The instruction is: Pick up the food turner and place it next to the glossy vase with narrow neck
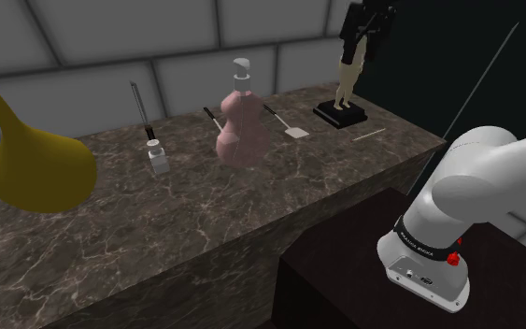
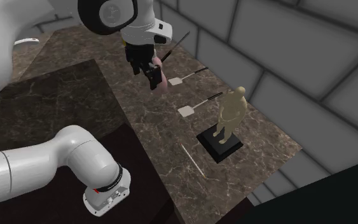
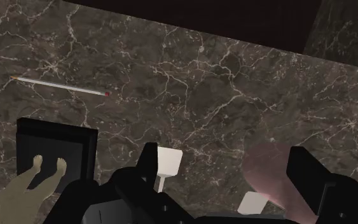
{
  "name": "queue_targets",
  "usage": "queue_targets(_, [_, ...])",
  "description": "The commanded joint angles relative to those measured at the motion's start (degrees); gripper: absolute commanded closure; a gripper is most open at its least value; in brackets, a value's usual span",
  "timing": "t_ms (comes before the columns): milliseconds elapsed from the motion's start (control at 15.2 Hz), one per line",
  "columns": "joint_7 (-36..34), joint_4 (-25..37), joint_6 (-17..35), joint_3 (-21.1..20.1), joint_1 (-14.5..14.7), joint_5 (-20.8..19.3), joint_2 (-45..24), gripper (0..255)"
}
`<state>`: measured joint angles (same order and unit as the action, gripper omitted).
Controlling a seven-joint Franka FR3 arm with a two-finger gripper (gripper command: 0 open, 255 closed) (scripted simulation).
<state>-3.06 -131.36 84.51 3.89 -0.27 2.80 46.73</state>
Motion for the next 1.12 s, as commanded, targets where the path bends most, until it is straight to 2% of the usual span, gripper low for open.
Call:
queue_targets(0, [0.0, 0.0, 0.0, 0.0, 0.0, 0.0, 0.0, 0])
queue_targets(528, [-1.1, -3.7, 15.8, 0.1, -1.1, -1.2, -10.9, 0])
queue_targets(1056, [-2.5, -2.3, 29.9, 0.6, -2.1, -2.2, -25.5, 0])
